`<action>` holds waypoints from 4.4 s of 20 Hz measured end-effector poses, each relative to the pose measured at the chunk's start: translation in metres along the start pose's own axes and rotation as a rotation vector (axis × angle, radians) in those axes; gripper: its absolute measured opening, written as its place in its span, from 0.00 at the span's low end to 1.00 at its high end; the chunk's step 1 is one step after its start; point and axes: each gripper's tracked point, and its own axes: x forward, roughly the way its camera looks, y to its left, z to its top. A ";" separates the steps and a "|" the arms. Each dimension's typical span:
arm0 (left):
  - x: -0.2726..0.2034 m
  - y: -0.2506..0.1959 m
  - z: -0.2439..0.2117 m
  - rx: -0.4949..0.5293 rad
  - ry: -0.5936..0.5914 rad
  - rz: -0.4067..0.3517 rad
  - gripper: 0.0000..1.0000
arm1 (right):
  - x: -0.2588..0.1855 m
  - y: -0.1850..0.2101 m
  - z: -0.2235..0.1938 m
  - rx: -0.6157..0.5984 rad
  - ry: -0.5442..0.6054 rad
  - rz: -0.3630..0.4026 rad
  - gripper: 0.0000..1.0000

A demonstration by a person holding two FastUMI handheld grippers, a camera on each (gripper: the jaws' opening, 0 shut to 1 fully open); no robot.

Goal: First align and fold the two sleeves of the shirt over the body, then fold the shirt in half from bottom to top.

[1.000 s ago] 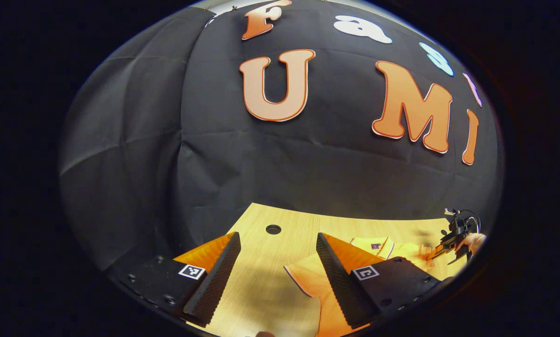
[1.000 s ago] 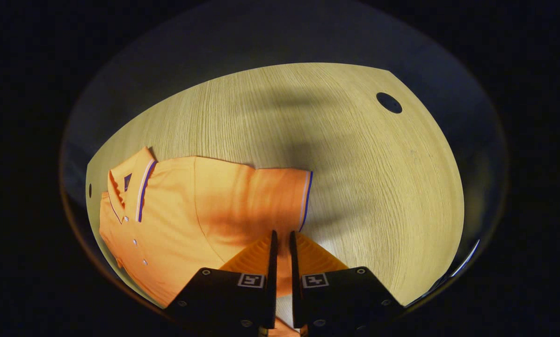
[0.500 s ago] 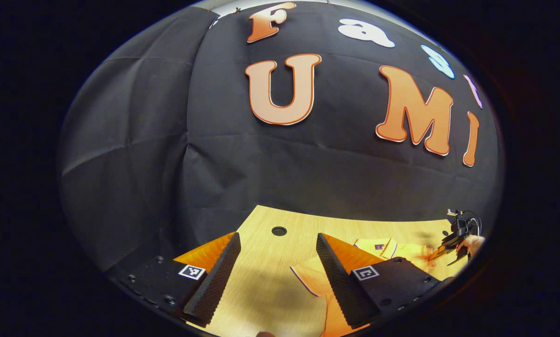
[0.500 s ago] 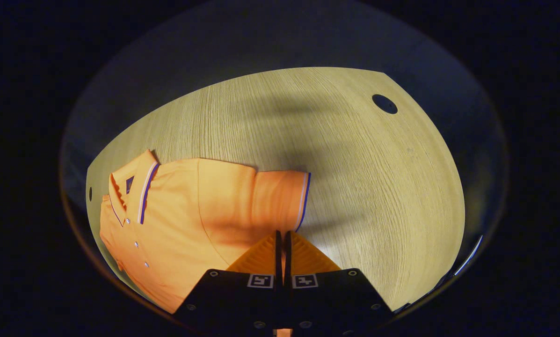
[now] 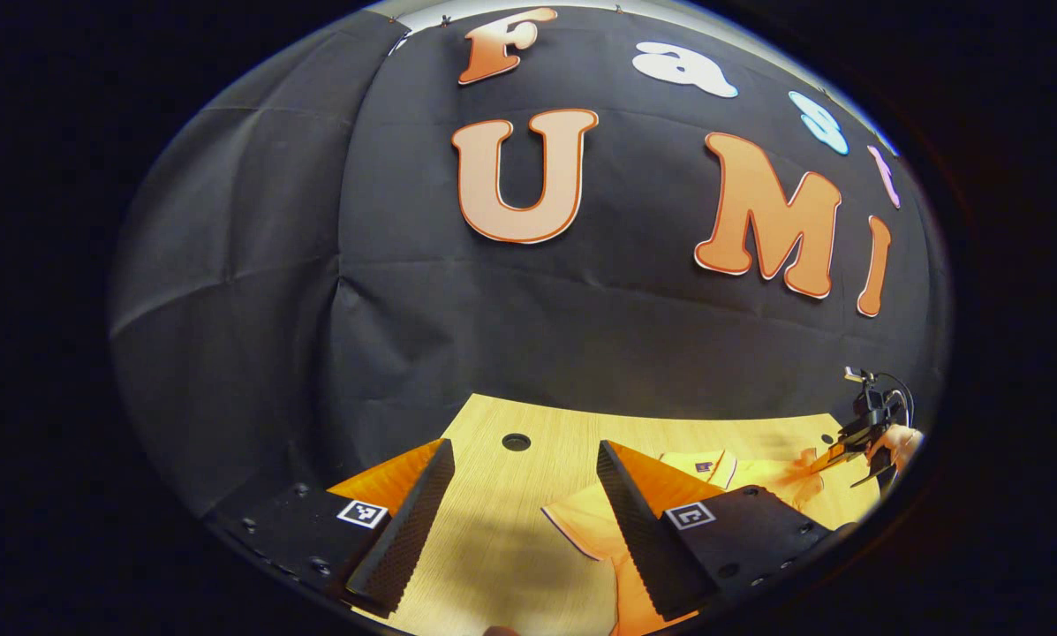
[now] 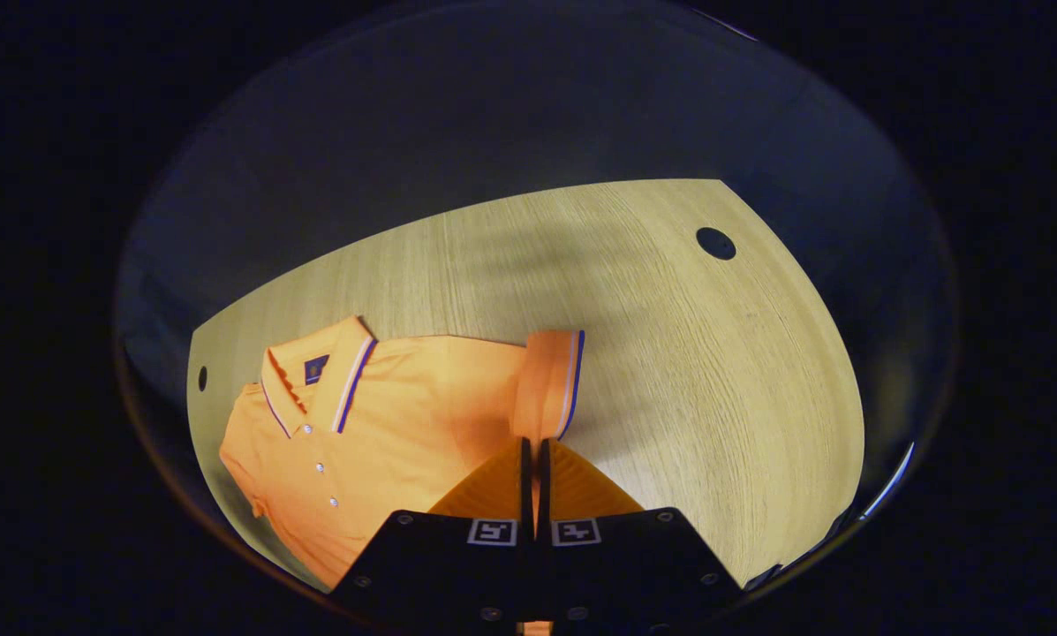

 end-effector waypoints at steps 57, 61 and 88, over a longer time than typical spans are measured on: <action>0.143 -0.044 -0.267 -0.210 0.981 0.254 0.99 | -0.116 -0.018 -0.015 -0.122 -0.252 0.268 0.99; 0.154 -0.041 -0.264 -0.159 0.933 0.268 0.90 | -0.108 -0.029 -0.017 -0.102 -0.227 0.275 0.99; 0.117 -0.316 -0.212 -0.073 0.863 -0.292 0.01 | -0.119 -0.054 -0.007 -0.088 -0.265 0.294 0.99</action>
